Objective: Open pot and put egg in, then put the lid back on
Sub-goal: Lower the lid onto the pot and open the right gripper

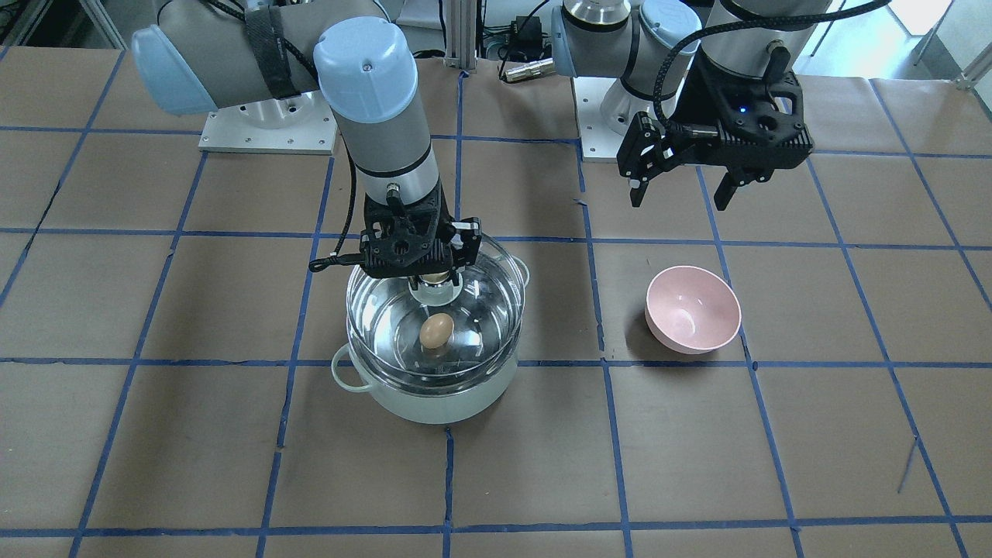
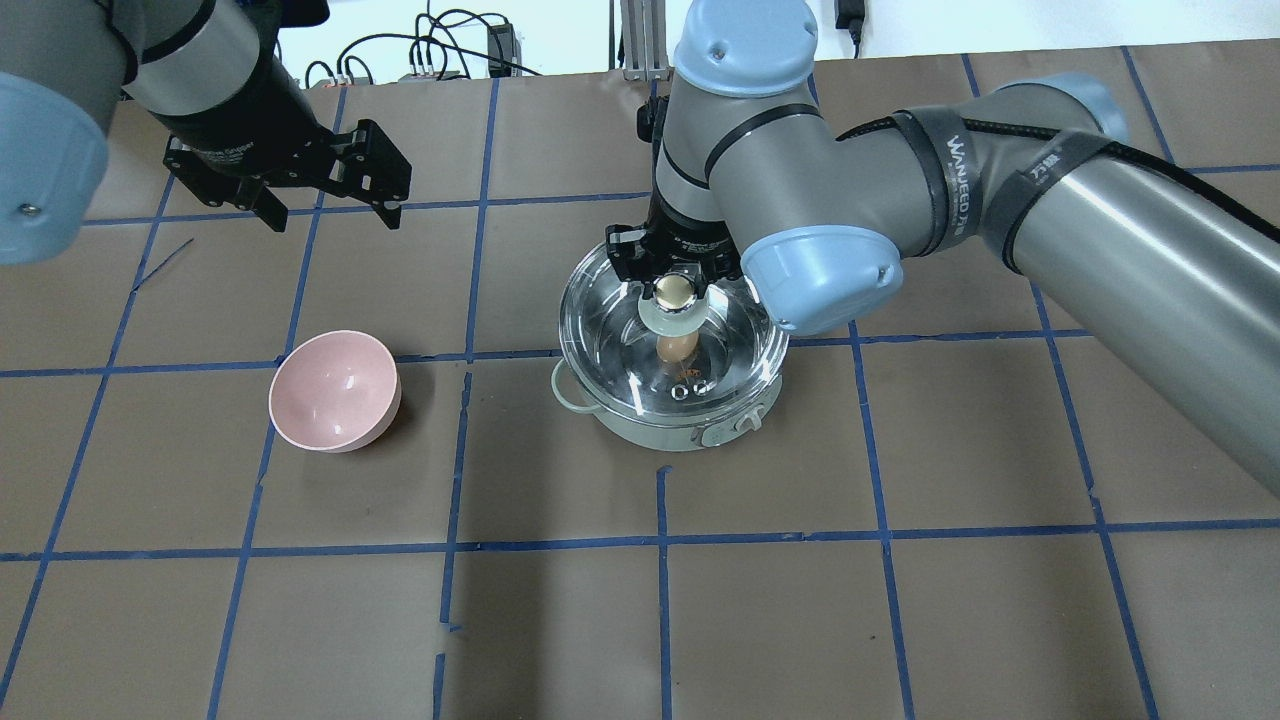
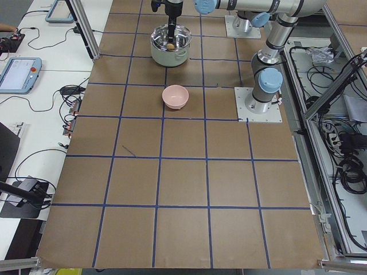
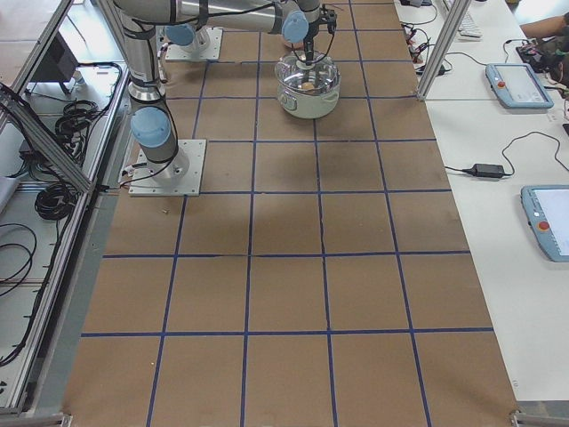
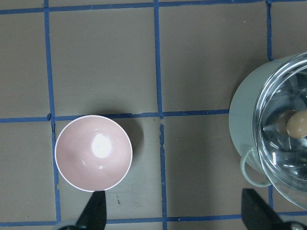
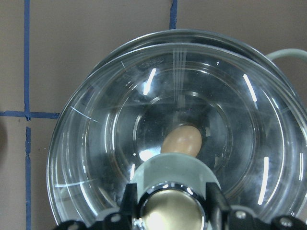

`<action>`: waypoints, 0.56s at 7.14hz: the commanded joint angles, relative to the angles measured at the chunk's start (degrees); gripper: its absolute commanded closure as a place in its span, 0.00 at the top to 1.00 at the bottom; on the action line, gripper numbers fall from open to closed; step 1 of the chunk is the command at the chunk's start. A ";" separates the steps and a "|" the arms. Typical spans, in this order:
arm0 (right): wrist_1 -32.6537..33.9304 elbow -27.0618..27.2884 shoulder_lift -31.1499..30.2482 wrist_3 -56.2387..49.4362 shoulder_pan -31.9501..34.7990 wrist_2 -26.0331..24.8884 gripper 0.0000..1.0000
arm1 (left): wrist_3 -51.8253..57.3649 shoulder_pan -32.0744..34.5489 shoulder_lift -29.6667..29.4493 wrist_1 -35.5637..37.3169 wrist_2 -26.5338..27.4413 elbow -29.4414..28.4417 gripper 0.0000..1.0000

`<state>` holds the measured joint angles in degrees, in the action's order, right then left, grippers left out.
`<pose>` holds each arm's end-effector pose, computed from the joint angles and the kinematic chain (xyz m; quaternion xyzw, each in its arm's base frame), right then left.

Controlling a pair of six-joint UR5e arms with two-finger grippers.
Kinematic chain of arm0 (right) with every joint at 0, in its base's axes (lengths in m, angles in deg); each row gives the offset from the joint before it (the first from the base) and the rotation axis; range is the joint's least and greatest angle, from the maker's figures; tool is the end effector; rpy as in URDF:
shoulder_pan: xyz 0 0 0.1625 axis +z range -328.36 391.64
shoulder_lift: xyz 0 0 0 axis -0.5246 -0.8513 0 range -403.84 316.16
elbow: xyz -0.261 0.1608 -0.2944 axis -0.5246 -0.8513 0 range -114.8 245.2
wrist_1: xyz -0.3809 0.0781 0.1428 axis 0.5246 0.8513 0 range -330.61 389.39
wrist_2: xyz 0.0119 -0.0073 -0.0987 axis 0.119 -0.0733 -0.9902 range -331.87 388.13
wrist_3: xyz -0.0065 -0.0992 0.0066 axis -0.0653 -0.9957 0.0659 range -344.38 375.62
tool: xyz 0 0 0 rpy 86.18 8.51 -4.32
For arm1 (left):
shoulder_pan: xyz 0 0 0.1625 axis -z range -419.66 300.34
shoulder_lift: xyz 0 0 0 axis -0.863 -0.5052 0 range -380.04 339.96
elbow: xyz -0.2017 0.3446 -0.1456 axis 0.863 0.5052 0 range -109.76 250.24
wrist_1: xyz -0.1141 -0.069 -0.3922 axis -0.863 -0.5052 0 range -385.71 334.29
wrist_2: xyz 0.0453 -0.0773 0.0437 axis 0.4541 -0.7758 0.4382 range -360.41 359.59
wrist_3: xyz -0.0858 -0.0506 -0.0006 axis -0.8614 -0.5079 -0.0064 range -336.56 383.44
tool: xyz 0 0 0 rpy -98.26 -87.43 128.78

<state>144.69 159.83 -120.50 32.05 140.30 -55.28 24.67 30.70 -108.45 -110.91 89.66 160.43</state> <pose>0.3235 -0.5056 0.3695 -0.0231 0.9960 -0.0435 0.0740 -0.1362 -0.4894 0.5087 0.0138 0.9984 -0.0541 0.0010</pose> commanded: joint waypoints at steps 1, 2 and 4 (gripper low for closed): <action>0.02 0.11 -0.07 -0.52 -0.20 0.00 0.22 | 0.00 0.00 0.00 -0.05 -0.16 0.08 1.00; 0.02 0.11 -0.07 -0.61 -0.20 0.00 0.22 | 0.00 0.00 0.00 -0.05 -0.07 0.08 1.00; 0.10 0.20 -0.07 -0.52 -0.20 0.00 0.22 | -0.09 0.08 0.00 -0.05 0.29 -0.01 1.00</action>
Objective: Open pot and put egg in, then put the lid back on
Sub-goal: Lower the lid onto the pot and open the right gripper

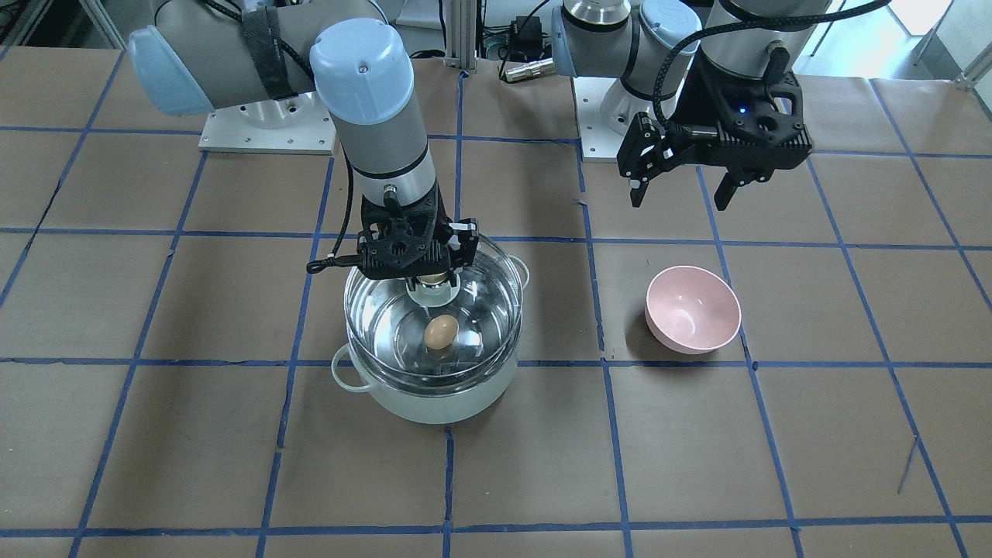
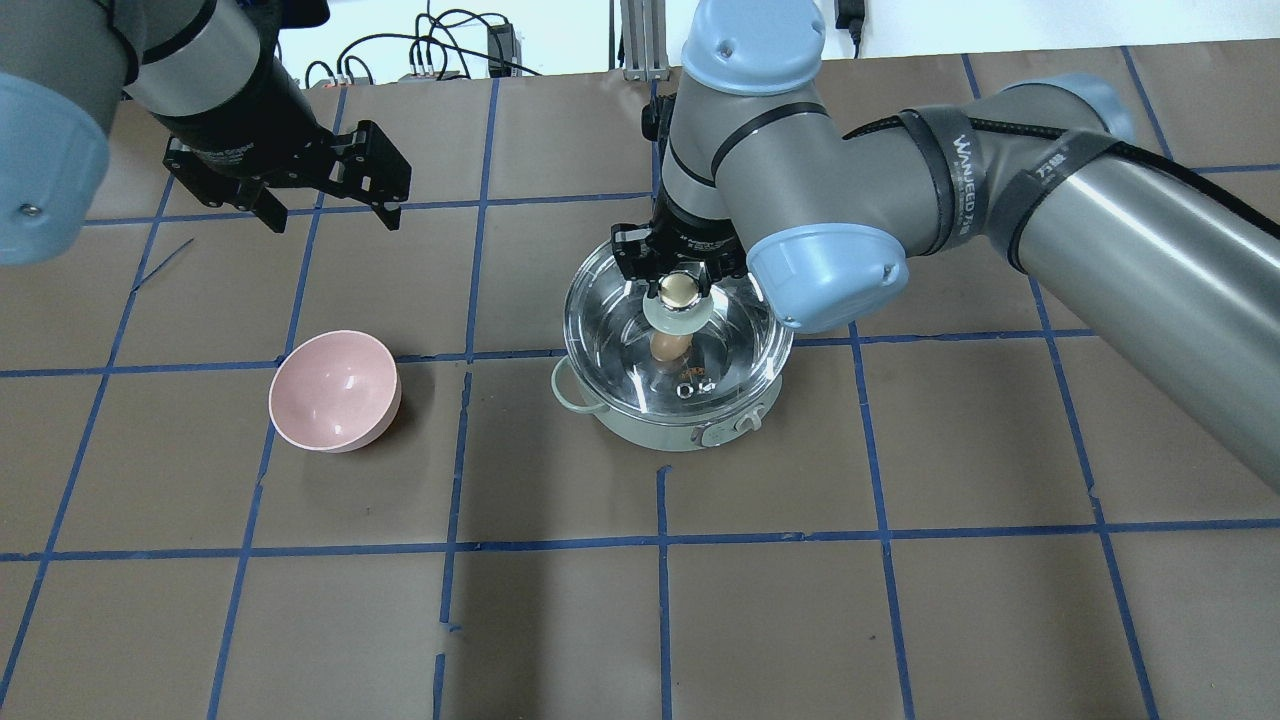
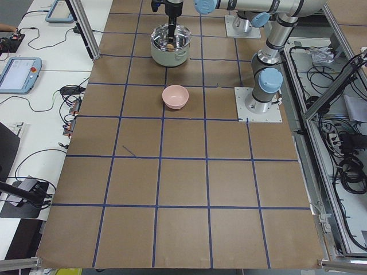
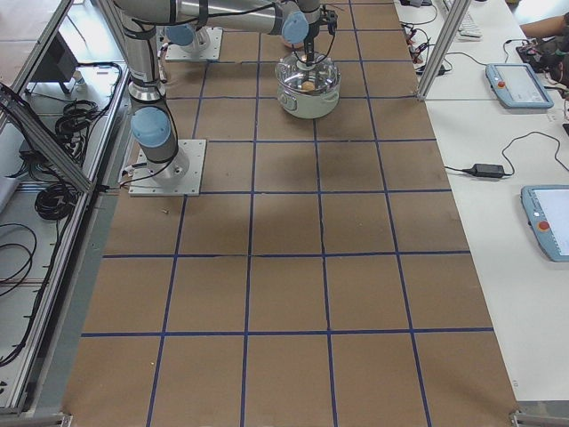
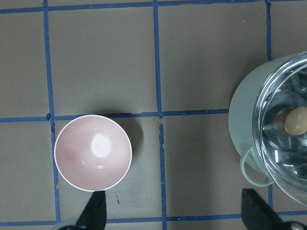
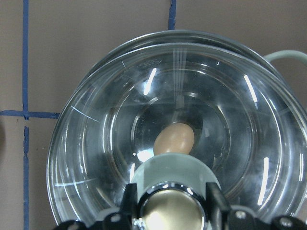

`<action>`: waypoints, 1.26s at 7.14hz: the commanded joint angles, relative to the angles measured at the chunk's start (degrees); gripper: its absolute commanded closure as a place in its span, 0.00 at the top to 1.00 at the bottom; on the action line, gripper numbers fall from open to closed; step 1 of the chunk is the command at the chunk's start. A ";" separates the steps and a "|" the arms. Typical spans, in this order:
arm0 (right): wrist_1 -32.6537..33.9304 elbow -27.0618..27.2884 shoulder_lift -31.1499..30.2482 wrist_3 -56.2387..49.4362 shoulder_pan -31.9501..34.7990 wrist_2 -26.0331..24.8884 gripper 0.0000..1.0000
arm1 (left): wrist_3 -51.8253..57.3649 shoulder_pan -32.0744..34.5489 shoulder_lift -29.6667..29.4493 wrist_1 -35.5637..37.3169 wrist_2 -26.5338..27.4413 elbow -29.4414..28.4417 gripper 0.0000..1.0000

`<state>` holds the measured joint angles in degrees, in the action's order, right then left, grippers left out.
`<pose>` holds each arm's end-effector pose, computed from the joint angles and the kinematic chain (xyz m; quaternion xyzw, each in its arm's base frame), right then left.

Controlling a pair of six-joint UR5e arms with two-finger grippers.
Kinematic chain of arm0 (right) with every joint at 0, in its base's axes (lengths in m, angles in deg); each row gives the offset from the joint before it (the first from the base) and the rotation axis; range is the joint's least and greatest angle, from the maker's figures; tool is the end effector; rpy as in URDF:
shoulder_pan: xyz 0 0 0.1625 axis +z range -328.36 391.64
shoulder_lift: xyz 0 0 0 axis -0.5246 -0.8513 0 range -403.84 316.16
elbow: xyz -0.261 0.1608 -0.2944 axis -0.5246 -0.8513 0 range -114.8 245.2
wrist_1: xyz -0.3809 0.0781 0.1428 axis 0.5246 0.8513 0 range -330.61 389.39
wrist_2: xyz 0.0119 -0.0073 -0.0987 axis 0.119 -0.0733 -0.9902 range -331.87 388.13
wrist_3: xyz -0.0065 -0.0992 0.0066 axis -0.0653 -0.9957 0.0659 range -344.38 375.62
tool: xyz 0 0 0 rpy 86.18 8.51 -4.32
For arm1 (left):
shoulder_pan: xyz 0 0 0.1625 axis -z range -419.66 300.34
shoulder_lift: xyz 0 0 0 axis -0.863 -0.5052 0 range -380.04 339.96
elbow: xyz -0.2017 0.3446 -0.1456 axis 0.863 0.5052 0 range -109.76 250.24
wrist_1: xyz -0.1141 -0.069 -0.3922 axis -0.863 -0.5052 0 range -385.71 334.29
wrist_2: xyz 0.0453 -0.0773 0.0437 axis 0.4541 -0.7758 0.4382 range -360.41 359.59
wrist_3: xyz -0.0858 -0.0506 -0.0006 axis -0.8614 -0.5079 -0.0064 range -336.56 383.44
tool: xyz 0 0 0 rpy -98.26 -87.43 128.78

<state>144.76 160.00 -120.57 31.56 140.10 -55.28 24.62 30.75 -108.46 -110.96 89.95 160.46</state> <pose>0.3215 -0.5060 0.3689 -0.0256 0.9960 -0.0437 0.0736 -0.1361 -0.4892 0.5082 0.0136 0.9985 -0.0533 0.0035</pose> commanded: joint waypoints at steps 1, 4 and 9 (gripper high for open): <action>0.12 0.03 0.08 -0.02 0.00 0.00 0.22 | 0.06 -0.05 0.00 0.00 -0.27 -0.04 1.00; 2.39 -0.05 0.69 -0.02 0.00 0.09 0.23 | 0.06 0.03 0.00 -0.26 0.25 -0.04 1.00; 3.80 1.17 0.78 0.24 0.00 -0.53 1.00 | 0.05 -0.05 0.00 -0.35 0.09 0.05 1.00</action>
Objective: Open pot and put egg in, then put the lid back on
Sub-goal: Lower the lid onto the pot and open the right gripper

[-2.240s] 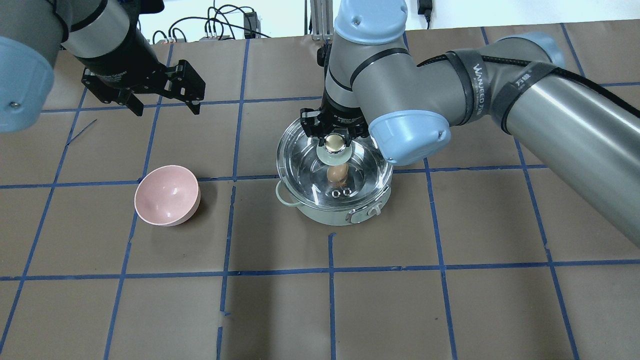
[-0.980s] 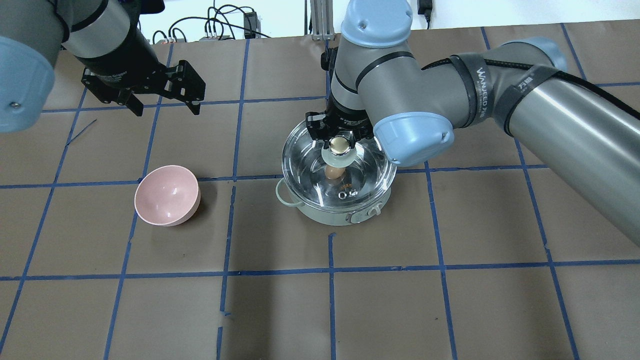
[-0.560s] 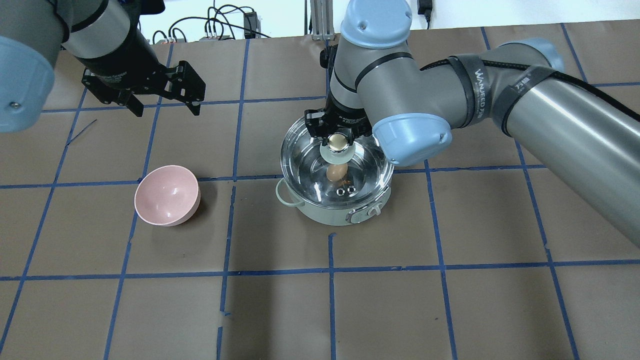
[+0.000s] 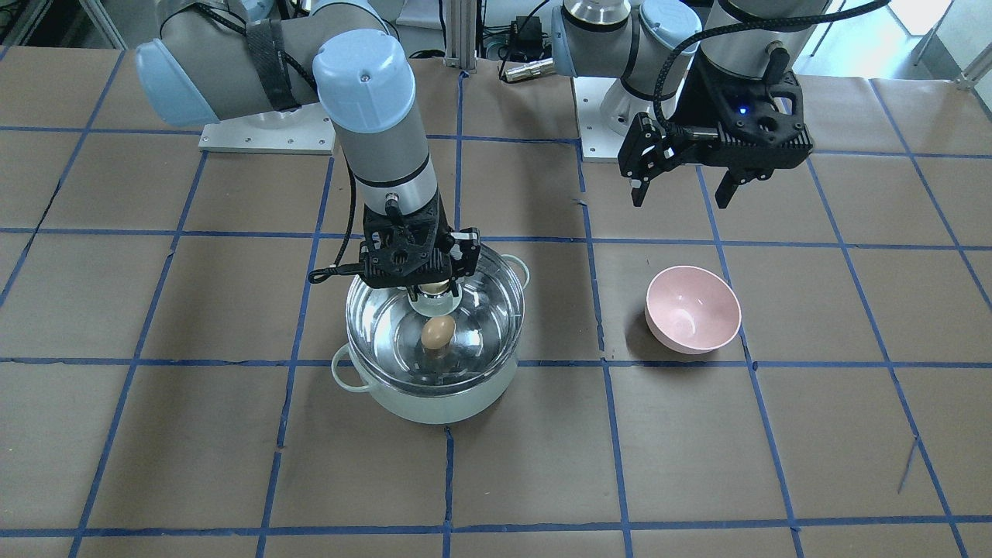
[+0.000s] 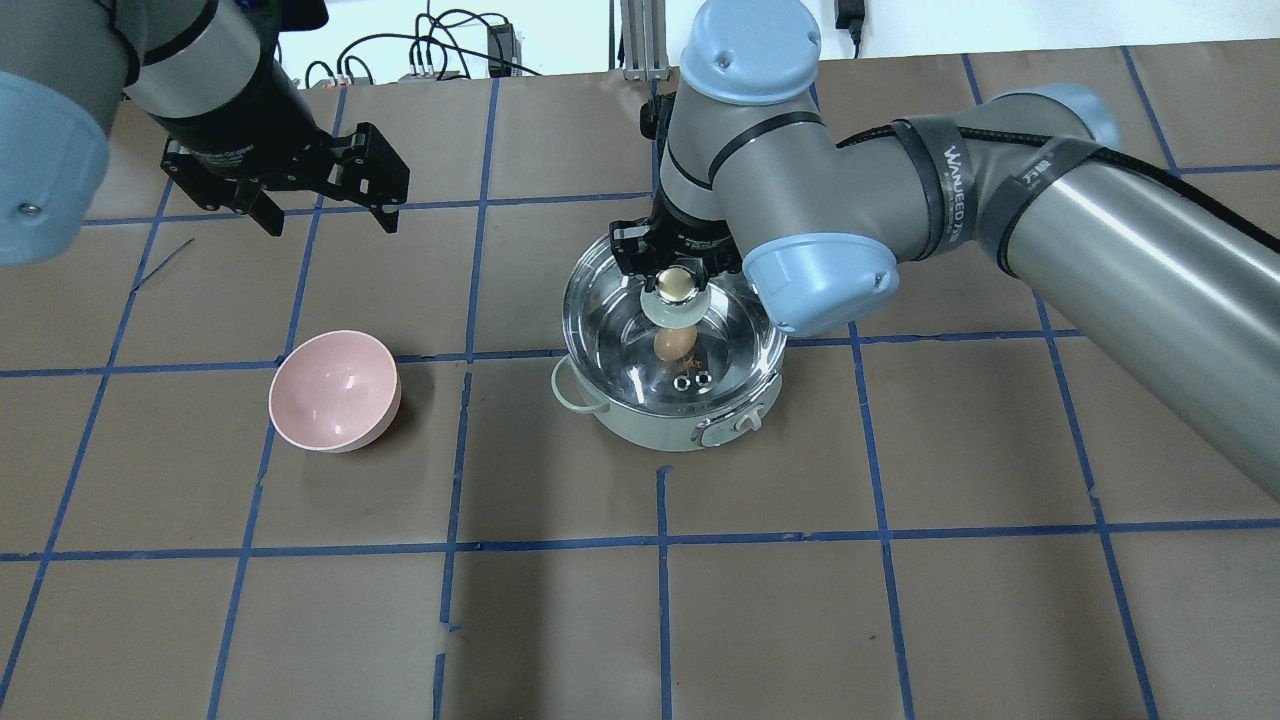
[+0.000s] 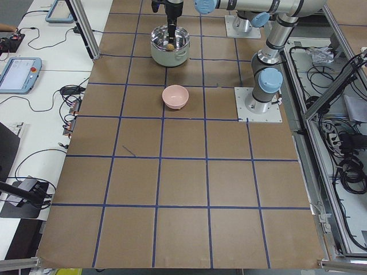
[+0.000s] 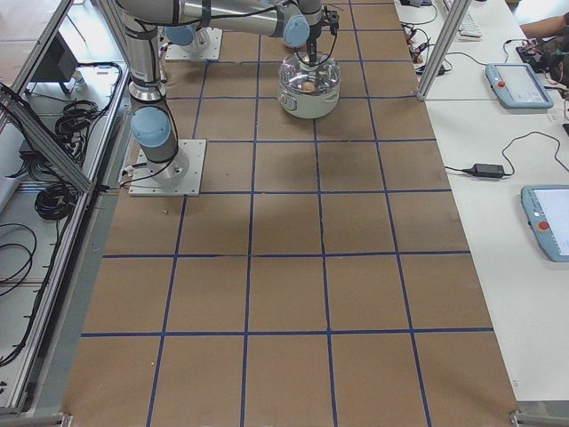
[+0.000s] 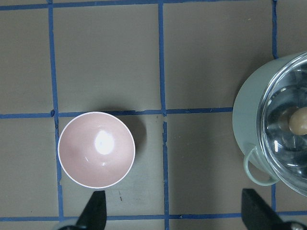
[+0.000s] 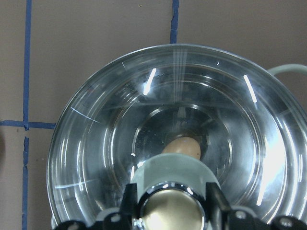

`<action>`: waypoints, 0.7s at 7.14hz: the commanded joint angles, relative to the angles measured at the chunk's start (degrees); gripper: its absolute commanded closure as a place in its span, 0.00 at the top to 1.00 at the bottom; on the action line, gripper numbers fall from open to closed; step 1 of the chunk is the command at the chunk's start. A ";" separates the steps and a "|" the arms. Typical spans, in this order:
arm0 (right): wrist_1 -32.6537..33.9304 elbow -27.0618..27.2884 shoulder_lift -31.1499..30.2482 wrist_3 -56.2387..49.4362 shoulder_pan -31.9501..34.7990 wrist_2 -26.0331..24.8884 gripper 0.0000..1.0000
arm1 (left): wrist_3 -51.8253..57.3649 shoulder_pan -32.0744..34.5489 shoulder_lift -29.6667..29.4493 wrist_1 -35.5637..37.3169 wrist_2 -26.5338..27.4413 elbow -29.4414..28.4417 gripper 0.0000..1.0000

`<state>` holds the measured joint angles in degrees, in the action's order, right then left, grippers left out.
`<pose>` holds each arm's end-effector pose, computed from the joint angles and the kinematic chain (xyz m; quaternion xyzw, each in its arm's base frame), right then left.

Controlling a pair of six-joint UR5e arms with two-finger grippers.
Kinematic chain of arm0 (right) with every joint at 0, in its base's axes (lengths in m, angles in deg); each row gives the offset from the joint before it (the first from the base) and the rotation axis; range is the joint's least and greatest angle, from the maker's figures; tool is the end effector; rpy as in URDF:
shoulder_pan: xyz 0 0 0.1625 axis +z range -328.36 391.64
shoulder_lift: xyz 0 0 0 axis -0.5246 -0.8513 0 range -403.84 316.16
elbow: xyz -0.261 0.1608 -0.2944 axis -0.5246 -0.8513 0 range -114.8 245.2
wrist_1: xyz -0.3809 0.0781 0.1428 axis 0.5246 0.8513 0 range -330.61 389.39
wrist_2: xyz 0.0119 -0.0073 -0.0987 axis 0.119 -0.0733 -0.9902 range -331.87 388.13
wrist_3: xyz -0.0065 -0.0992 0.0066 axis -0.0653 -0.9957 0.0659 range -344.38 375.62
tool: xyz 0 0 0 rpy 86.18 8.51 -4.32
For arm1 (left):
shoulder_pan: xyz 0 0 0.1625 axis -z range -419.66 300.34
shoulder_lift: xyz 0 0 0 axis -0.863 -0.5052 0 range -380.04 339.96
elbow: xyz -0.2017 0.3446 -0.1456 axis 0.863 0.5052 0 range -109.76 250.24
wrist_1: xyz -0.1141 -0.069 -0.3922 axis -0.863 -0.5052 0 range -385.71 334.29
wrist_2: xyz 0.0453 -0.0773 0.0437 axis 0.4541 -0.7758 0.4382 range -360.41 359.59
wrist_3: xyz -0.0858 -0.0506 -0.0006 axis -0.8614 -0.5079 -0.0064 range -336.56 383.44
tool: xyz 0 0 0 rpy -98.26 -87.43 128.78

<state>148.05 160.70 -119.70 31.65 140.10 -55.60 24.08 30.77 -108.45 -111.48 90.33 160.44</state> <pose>0.3227 -0.5113 0.3606 -0.0254 0.9951 -0.0588 0.0754 -0.1356 -0.4883 0.5075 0.0089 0.9987 -0.0491 0.0065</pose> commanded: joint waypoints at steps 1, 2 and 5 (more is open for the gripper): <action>0.52 0.39 -0.08 0.23 0.00 -0.29 1.00 | 0.60 -0.07 -0.09 0.17 -0.65 0.07 1.00; 0.52 -0.04 0.00 0.15 0.00 -0.29 1.00 | 0.60 -0.07 -0.09 0.17 -0.74 0.15 1.00; -0.97 -0.92 -3.93 -5.62 -6.56 -0.47 1.00 | -0.19 -0.16 -0.09 -0.01 -0.04 0.07 1.00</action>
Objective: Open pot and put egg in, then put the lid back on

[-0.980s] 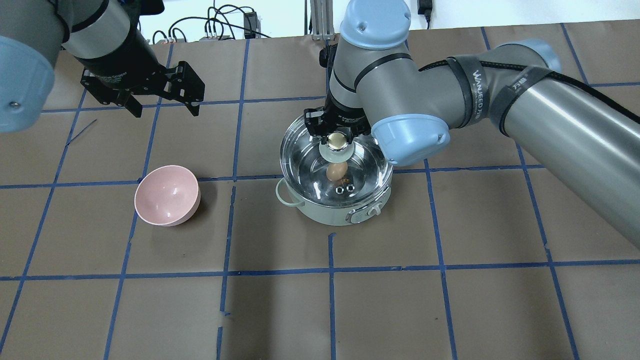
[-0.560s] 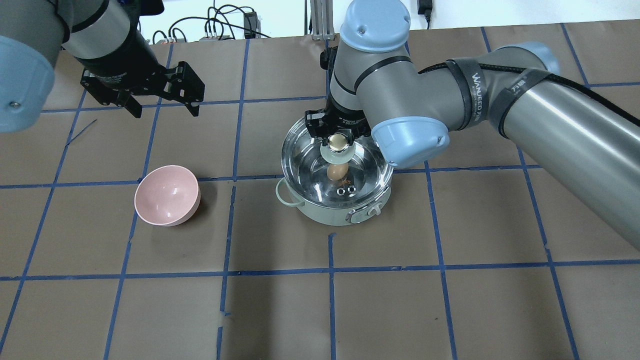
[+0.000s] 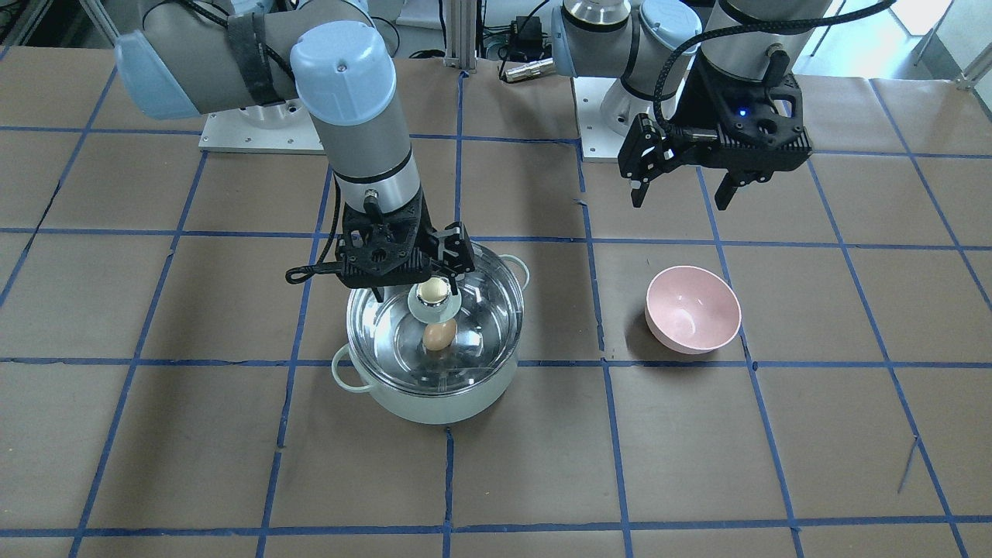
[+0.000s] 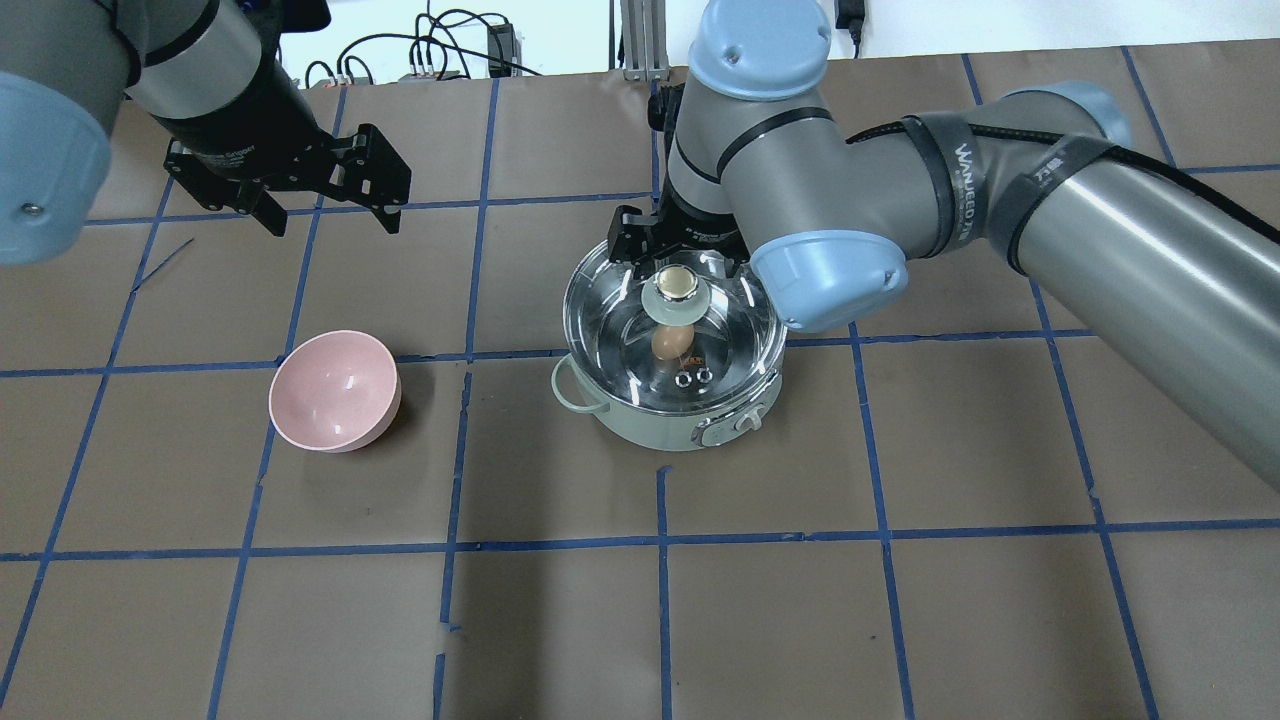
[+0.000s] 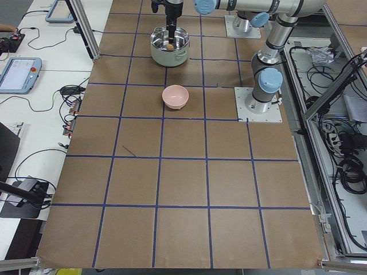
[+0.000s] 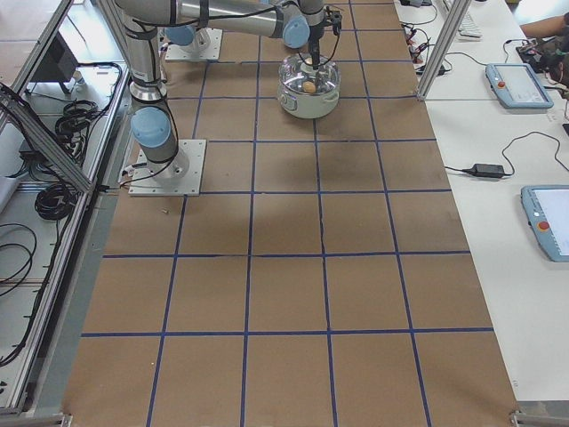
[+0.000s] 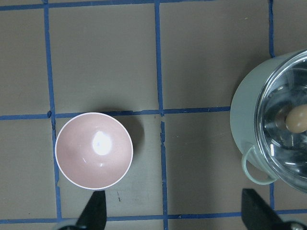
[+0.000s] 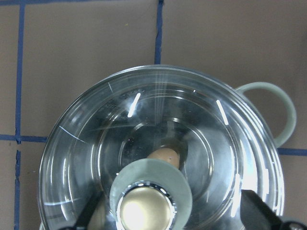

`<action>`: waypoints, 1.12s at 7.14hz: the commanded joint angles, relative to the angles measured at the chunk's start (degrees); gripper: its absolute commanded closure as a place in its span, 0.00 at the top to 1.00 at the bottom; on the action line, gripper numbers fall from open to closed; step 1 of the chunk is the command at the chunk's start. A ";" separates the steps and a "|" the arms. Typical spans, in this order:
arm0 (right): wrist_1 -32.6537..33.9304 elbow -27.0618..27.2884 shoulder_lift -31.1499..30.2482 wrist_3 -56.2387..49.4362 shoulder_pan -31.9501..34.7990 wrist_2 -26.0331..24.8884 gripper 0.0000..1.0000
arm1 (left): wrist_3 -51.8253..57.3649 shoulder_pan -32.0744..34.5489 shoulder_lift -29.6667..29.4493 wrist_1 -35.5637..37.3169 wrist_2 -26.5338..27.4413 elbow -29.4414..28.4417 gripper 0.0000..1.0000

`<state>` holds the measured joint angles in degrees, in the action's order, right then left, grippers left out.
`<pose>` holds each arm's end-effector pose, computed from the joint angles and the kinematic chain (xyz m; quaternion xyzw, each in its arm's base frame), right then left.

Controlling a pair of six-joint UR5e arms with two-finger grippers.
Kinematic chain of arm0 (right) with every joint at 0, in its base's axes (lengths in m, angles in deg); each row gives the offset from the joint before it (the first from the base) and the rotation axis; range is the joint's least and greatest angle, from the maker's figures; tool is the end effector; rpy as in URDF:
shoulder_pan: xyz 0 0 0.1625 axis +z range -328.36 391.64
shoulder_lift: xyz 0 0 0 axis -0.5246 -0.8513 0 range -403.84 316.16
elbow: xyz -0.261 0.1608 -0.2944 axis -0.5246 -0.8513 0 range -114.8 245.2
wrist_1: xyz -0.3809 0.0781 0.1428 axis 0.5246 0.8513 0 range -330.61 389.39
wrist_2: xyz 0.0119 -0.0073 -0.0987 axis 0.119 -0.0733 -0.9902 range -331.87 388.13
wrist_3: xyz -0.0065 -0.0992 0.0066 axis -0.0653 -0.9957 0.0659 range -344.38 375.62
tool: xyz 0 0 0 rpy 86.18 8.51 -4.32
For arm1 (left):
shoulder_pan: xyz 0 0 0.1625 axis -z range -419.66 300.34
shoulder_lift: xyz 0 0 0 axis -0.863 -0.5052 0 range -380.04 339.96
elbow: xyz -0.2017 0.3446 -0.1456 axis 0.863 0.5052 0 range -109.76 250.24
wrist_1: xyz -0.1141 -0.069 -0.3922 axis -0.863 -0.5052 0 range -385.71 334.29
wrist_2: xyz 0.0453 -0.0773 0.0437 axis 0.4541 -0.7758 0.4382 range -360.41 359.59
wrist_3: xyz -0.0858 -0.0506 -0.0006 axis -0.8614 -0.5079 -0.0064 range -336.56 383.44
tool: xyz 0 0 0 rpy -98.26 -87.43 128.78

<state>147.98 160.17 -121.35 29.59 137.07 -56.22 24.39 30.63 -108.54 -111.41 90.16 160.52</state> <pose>0.2931 -0.5238 0.3817 -0.0175 0.9939 -0.0812 0.0721 -0.1347 -0.4892 0.5062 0.0105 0.9988 -0.0482 0.0053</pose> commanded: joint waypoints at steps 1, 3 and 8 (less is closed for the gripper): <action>-4.38 -0.66 -4.47 -6.64 -7.30 0.58 1.00 | -0.60 -0.03 0.00 -0.25 0.04 -0.01 1.00; -12.90 -0.40 -11.40 -10.53 -11.98 -0.29 1.00 | 0.54 -0.12 0.00 0.01 -0.66 0.08 1.00; -17.52 1.79 -16.01 -10.62 -11.74 -3.28 1.00 | 0.54 -0.11 0.00 -0.08 -0.66 0.08 1.00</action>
